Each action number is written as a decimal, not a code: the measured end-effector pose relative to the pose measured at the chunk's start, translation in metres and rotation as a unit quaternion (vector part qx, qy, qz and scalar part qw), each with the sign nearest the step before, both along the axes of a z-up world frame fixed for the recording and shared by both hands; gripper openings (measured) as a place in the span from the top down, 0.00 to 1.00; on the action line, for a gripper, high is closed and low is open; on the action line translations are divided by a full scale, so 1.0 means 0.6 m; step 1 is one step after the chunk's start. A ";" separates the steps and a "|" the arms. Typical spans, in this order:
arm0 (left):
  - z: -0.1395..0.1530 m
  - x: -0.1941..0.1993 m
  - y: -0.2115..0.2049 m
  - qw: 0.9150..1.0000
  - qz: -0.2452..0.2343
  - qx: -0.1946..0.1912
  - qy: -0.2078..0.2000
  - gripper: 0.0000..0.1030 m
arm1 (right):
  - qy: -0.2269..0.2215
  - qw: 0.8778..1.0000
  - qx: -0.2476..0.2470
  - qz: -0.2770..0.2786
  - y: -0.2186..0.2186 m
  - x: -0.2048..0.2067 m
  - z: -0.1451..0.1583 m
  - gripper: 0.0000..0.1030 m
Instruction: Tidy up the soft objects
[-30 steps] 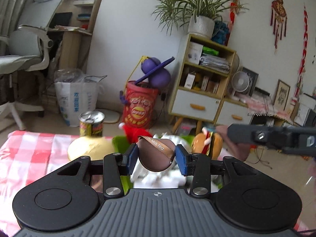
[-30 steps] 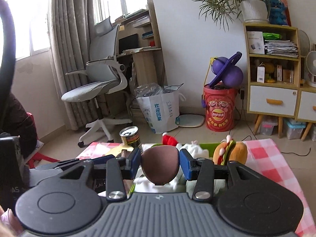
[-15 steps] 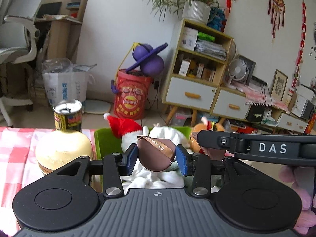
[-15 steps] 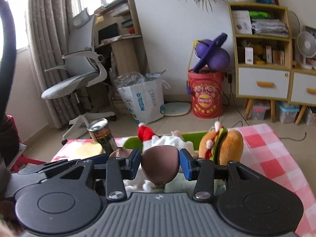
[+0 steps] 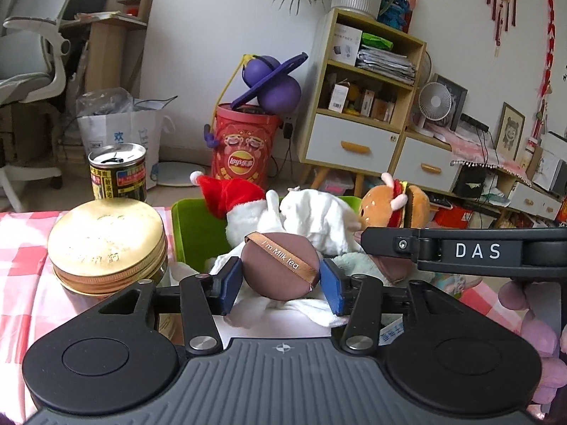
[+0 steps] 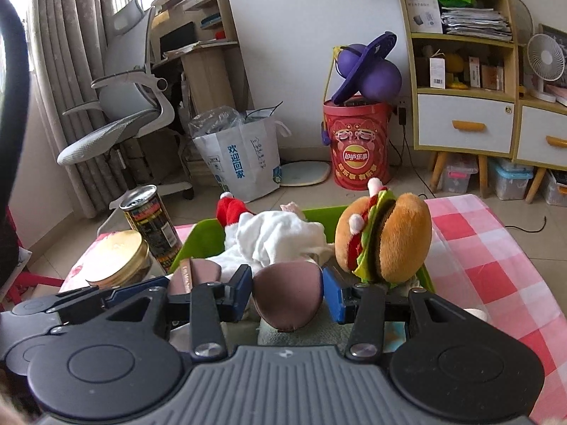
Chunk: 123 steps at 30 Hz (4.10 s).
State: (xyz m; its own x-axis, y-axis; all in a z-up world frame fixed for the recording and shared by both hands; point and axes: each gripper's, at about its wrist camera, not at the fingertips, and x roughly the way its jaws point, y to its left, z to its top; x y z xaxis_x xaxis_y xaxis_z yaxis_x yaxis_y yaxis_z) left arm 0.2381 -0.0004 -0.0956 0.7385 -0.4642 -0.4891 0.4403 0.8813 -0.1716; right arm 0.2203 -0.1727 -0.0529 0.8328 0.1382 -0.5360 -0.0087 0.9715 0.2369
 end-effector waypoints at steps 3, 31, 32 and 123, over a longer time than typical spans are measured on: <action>-0.002 -0.001 -0.003 1.000 0.001 0.002 0.000 0.52 | 0.001 1.000 -0.001 0.001 0.001 0.000 -0.002 0.82; 0.080 -0.110 0.046 0.995 0.095 0.020 0.010 0.05 | 0.003 0.997 0.012 -0.070 -0.085 -0.126 0.073 0.45; 0.080 -0.120 0.048 0.994 0.102 0.023 0.016 0.05 | 0.008 0.997 0.010 -0.071 -0.084 -0.138 0.075 0.45; 0.178 -0.326 -0.044 0.960 0.207 0.153 0.106 0.05 | 0.082 0.992 -0.069 -0.067 -0.023 -0.338 0.157 0.26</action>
